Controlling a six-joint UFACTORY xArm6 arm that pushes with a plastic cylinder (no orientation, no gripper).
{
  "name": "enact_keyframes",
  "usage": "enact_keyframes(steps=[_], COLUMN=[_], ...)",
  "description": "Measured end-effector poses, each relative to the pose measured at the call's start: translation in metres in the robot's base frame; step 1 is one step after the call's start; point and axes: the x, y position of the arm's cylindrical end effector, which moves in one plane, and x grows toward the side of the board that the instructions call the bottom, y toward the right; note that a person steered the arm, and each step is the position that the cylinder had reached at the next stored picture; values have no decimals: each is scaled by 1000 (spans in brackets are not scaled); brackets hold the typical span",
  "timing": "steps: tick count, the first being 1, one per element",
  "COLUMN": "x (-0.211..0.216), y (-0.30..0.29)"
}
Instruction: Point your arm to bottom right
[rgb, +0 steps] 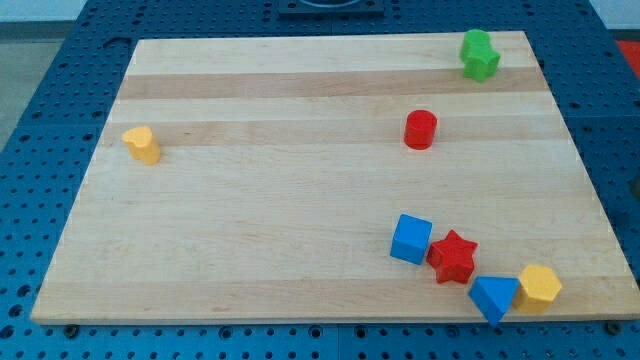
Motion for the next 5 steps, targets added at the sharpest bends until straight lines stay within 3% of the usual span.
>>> enact_keyframes(steps=[3, 5], x=[107, 108], y=[-5, -55])
